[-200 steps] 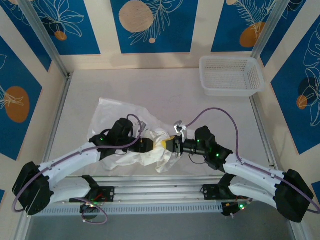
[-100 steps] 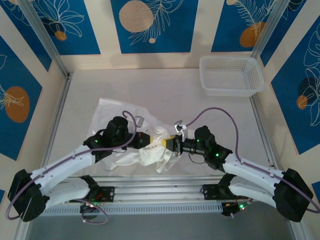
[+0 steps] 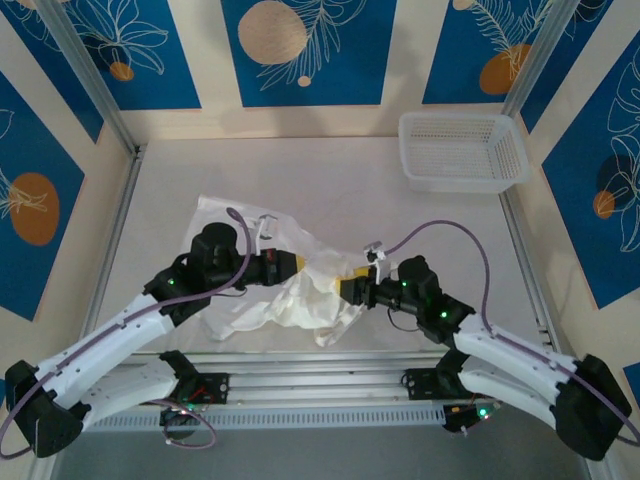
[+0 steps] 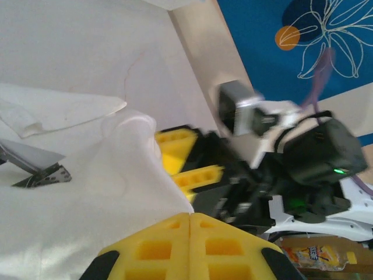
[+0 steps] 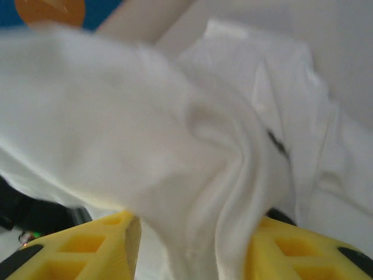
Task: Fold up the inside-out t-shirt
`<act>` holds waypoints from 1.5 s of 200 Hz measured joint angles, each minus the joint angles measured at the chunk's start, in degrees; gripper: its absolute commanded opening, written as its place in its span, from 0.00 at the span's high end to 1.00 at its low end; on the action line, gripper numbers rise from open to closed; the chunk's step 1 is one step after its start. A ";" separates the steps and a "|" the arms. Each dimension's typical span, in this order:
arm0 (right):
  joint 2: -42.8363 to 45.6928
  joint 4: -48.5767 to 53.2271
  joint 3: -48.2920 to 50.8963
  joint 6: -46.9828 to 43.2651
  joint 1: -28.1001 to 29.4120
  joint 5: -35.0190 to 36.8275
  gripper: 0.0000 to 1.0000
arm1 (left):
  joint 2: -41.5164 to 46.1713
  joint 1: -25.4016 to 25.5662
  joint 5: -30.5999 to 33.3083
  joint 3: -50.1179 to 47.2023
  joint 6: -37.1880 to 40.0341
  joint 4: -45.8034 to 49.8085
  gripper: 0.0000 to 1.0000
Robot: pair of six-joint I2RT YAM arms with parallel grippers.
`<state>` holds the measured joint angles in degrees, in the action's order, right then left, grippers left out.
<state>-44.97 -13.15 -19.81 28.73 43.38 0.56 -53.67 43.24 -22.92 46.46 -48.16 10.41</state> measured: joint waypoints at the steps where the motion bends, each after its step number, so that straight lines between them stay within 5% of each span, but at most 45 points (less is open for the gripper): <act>1: 0.28 0.00 -0.02 -0.11 0.17 0.39 0.56 | -0.02 0.00 0.00 0.00 -0.02 0.02 1.00; 41: 8.28 -3.82 -1.42 -9.73 17.11 15.19 0.73 | -0.52 -0.07 0.02 0.00 -1.05 0.39 1.00; 70: -0.44 -8.15 -6.21 -19.56 25.99 20.41 0.55 | -1.11 -0.11 0.46 0.00 -1.07 0.42 1.00; 120: -16.15 -13.42 -6.69 -35.91 27.06 29.51 0.44 | -1.57 -0.11 2.21 0.00 -1.27 1.40 1.00; 175: -20.92 -17.77 -5.81 -47.76 25.99 30.10 0.39 | -1.53 -0.11 3.06 0.00 -1.27 2.27 1.00; 199: -22.62 -18.91 -5.84 -50.25 25.77 30.05 0.21 | -1.55 -0.15 3.08 0.00 -1.27 2.27 1.00; 212: -24.39 -19.67 -5.84 -52.11 26.10 30.38 0.19 | -1.55 -0.15 3.10 0.00 -1.27 2.27 1.00; 239: -29.59 -22.53 -5.90 -55.45 27.30 32.81 0.28 | -1.57 -0.26 3.45 0.00 -1.25 2.32 1.00; 300: -27.10 -23.26 -5.90 -53.05 27.06 33.40 0.71 | -1.57 -0.46 3.50 0.00 -1.22 2.60 1.00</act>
<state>-72.07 -36.40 -25.71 -24.32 70.43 33.95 -55.24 42.78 -19.42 46.46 -49.39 13.02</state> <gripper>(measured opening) 0.339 0.050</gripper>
